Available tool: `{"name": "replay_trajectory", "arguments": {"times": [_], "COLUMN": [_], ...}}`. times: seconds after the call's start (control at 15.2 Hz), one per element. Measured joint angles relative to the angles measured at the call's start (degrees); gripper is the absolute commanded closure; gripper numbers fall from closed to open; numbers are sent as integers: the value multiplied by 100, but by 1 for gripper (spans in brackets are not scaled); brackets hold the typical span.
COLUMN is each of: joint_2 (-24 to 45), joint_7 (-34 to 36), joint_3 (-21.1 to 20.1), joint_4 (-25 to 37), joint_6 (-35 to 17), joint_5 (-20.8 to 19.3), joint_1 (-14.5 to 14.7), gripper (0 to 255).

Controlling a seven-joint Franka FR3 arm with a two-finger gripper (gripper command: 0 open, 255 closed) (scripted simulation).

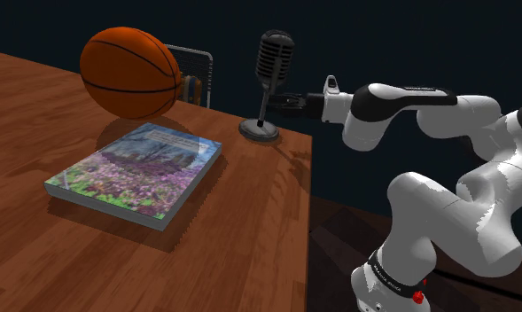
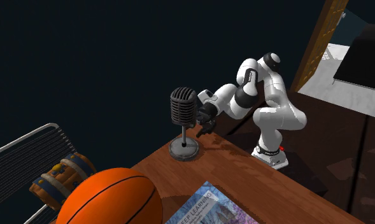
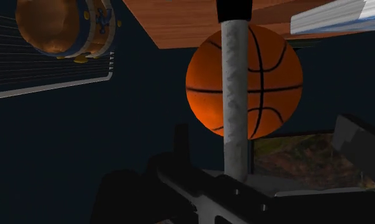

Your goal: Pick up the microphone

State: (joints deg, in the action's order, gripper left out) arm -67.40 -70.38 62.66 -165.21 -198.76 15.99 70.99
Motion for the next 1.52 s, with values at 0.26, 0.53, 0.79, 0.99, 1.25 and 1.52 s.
{"name": "replay_trajectory", "arguments": {"times": [0.26, 0.53, 0.79, 0.99, 1.25, 1.52], "joint_2": [-10, -10, 34, 149, 290, 446], "joint_7": [-24, -26, 34, 196, 411, 605], "joint_3": [52, 57, -56, -361, -753, -1083], "joint_4": [-1, 2, 31, 130, 246, 439], "joint_6": [-37, -38, 36, 235, 461, 716], "joint_5": [-18, -20, 29, 150, 298, 419], "joint_1": [39, 45, -16, -184, -392, -561], "gripper": [255, 255, 255, 255, 255, 255]}}
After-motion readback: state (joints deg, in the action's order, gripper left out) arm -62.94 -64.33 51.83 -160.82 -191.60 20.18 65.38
